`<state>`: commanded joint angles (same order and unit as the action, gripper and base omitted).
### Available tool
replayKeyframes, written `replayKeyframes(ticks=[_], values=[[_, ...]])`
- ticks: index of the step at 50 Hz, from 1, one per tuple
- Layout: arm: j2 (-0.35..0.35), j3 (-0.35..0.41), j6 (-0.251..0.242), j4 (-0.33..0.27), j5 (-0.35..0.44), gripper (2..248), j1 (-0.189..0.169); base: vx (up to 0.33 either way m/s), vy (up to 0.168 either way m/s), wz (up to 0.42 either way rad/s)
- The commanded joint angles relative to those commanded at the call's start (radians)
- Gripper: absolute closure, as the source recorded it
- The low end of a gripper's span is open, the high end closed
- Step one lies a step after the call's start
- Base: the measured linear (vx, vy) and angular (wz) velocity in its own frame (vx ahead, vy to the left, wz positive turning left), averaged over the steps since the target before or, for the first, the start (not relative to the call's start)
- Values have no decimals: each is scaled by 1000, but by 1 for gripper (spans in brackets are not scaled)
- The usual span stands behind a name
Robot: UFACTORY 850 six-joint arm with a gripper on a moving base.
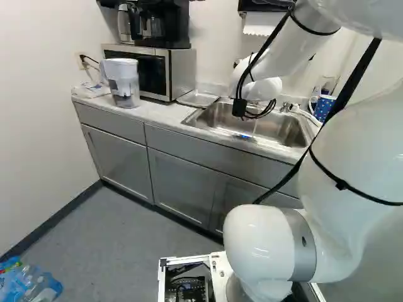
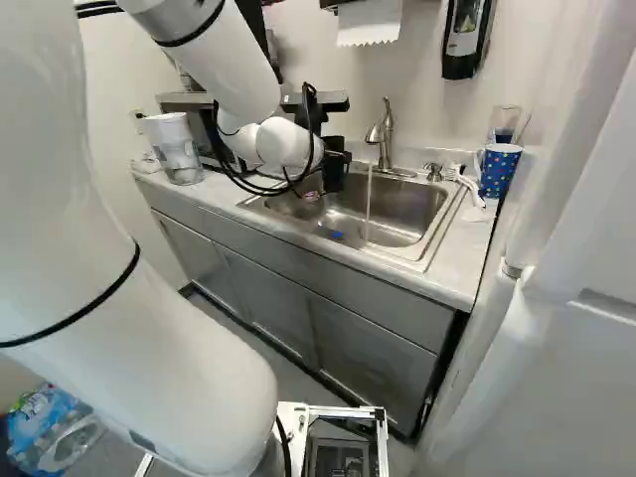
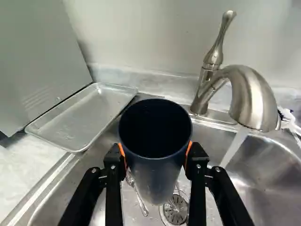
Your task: Rinse the cup and place it in the tray
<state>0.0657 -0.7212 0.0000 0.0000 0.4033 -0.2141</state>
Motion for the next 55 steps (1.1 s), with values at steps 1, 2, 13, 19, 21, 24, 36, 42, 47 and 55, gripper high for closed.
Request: replayKeyframes(ticks=[1, 2, 13, 19, 21, 24, 36, 42, 47, 55], values=[[-2, 0, 0, 0, 2, 124, -2, 0, 0, 0], [-4, 1, 0, 0, 3, 124, -5, 0, 0, 0], [-31, -1, 0, 0, 23, 124, -32, 0, 0, 0], [-46, -3, 0, 0, 33, 124, -47, 0, 0, 0], [-51, -3, 0, 0, 35, 124, -52, 0, 0, 0], [-58, -2, 0, 0, 40, 124, -59, 0, 0, 0], [-78, 5, 0, 0, 55, 124, -85, 0, 0, 0], [-86, 10, 0, 0, 61, 124, -98, 0, 0, 0], [-96, 12, 0, 0, 65, 124, -110, 0, 0, 0], [-112, 14, 0, 0, 71, 124, -129, 0, 0, 0]])
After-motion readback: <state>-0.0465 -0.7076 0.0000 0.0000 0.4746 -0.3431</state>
